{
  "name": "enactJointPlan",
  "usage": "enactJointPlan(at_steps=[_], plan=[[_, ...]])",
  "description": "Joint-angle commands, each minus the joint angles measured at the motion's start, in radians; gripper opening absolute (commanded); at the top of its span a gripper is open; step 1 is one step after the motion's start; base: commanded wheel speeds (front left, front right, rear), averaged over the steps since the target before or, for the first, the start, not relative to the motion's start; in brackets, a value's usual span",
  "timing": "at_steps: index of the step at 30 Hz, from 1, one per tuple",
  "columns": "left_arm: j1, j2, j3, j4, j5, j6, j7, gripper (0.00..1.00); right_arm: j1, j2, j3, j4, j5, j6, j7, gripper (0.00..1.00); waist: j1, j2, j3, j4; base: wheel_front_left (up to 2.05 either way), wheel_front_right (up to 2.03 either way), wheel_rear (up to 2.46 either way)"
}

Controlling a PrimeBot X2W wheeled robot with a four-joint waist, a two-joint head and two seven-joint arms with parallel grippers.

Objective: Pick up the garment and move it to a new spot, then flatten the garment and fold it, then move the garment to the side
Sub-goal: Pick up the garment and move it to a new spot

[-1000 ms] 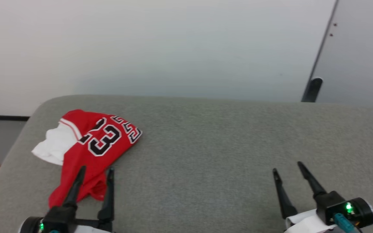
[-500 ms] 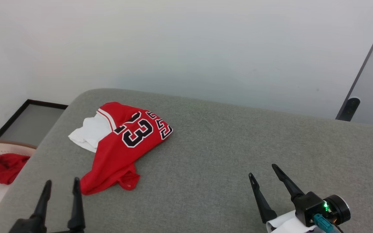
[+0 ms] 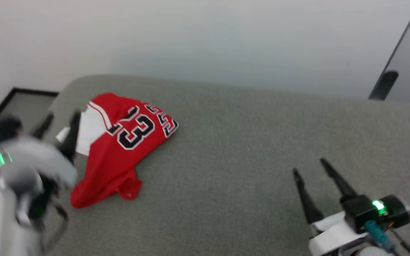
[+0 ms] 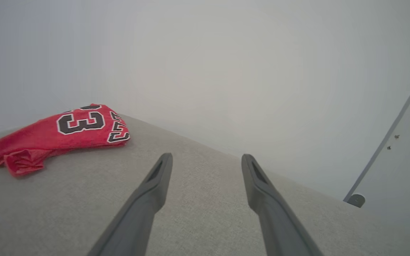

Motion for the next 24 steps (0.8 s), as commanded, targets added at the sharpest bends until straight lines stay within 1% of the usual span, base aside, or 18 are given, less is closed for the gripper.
enactJointPlan(at_steps=[1, 2, 3, 4, 5, 7, 8, 11, 14, 16, 18, 24], plan=[[-0.05, 0.009, -0.003, 0.006, -0.023, -0.002, 0.026, 1.0, -0.015, -0.005, -0.01, -0.009, -0.009, 0.0, -0.001, 1.0, 0.0, 0.0, 0.106, -0.037, 0.0, 0.0, 0.0], [-0.14, 0.056, -0.027, 0.039, -0.055, -0.002, 0.132, 1.0, -0.025, -0.021, -0.024, -0.031, -0.011, 0.0, -0.001, 1.0, 0.0, 0.0, 0.154, -0.047, 0.0, 0.0, 0.0], [-0.14, 0.056, -0.027, 0.039, -0.055, -0.002, 0.132, 1.0, -0.025, -0.021, -0.024, -0.031, -0.011, 0.0, -0.001, 1.0, 0.0, 0.0, 0.154, -0.047, 0.0, 0.0, 0.0], [-0.228, 0.088, -0.05, 0.084, -0.099, -0.002, 0.226, 1.0, -0.036, -0.031, -0.034, -0.052, -0.015, 0.0, -0.001, 1.0, 0.0, 0.0, 0.197, -0.062, 0.0, 0.0, 0.0], [-0.27, 0.107, -0.056, 0.111, -0.108, -0.002, 0.265, 1.0, -0.04, -0.036, -0.037, -0.059, -0.015, 0.0, -0.001, 1.0, 0.0, 0.0, 0.215, -0.069, 0.0, 0.0, 0.0], [-0.34, 0.13, -0.073, 0.18, -0.137, -0.002, 0.365, 1.0, -0.048, -0.045, -0.042, -0.075, -0.015, 0.0, -0.001, 1.0, 0.0, 0.0, 0.249, -0.084, 0.0, 0.0, 0.0], [-0.34, 0.13, -0.073, 0.18, -0.137, -0.002, 0.365, 1.0, -0.048, -0.045, -0.042, -0.075, -0.015, 0.0, -0.001, 1.0, 0.0, 0.0, 0.249, -0.084, 0.0, 0.0, 0.0], [-0.415, 0.158, -0.114, 0.277, -0.167, -0.002, 0.517, 1.0, -0.063, -0.056, -0.05, -0.095, -0.016, 0.0, -0.001, 1.0, 0.0, 0.0, 0.293, -0.105, 0.0, 0.0, 0.0], [-0.481, 0.178, -0.133, 0.36, -0.189, 0.005, 0.634, 1.0, -0.074, -0.062, -0.058, -0.116, -0.014, 0.0, -0.001, 1.0, 0.0, 0.0, 0.332, -0.125, 0.0, 0.0, 0.0], [-0.513, 0.186, -0.143, 0.412, -0.193, 0.017, 0.687, 1.0, -0.078, -0.068, -0.062, -0.126, -0.013, 0.0, -0.001, 1.0, 0.0, 0.0, 0.359, -0.136, 0.0, 0.0, 0.0], [-0.549, 0.193, -0.167, 0.468, -0.179, 0.013, 0.72, 1.0, -0.091, -0.071, -0.067, -0.148, -0.013, 0.0, -0.001, 1.0, 0.0, 0.0, 0.394, -0.15, 0.0, 0.0, 0.0], [-0.587, 0.188, -0.196, 0.55, -0.166, 0.013, 0.741, 1.0, -0.1, -0.079, -0.082, -0.178, -0.008, 0.0, -0.001, 1.0, 0.0, 0.0, 0.46, -0.168, 0.0, 0.0, 0.0]])
